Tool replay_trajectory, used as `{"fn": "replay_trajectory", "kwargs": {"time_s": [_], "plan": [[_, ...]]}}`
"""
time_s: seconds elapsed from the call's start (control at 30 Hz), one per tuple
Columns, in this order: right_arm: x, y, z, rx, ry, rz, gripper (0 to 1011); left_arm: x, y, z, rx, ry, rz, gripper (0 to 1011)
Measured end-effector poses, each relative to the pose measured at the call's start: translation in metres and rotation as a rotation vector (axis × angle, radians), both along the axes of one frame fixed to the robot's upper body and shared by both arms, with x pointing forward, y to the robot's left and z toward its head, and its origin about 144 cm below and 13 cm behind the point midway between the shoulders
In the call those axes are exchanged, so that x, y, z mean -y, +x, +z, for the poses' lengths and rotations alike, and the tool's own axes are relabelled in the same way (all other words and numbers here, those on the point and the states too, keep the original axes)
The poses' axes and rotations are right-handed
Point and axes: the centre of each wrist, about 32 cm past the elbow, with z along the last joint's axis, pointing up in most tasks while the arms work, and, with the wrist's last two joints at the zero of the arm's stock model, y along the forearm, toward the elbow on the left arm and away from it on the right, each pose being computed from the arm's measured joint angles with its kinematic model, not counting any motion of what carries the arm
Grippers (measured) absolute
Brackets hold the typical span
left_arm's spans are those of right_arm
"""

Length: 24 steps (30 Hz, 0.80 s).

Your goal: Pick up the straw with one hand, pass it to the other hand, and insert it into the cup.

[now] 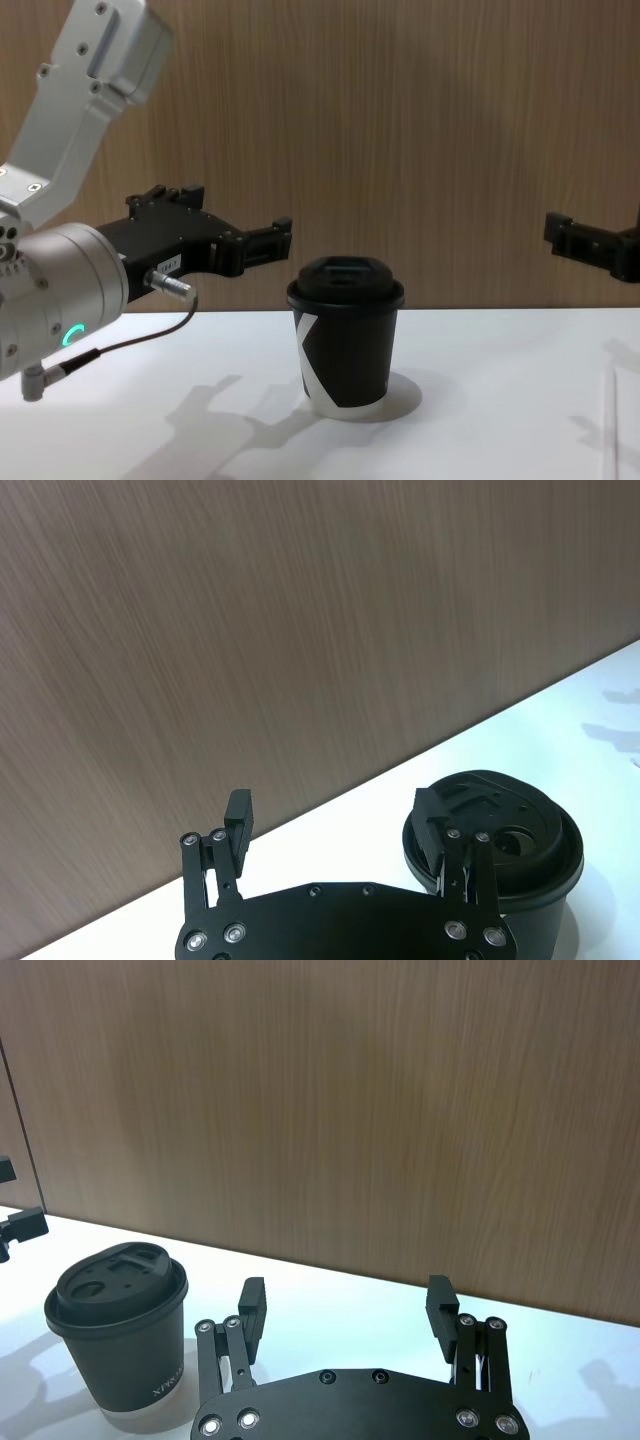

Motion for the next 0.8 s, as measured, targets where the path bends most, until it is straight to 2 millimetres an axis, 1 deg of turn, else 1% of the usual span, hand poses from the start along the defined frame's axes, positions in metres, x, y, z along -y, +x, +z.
{"fn": "replay_trajectory", "kwargs": {"time_s": [0.8], "plan": [[0.0000, 0.0000, 0.0000, 0.000, 0.000, 0.000, 1001, 0.0000, 0.0000, 0.0000, 0.000, 0.000, 0.000, 1003]]}}
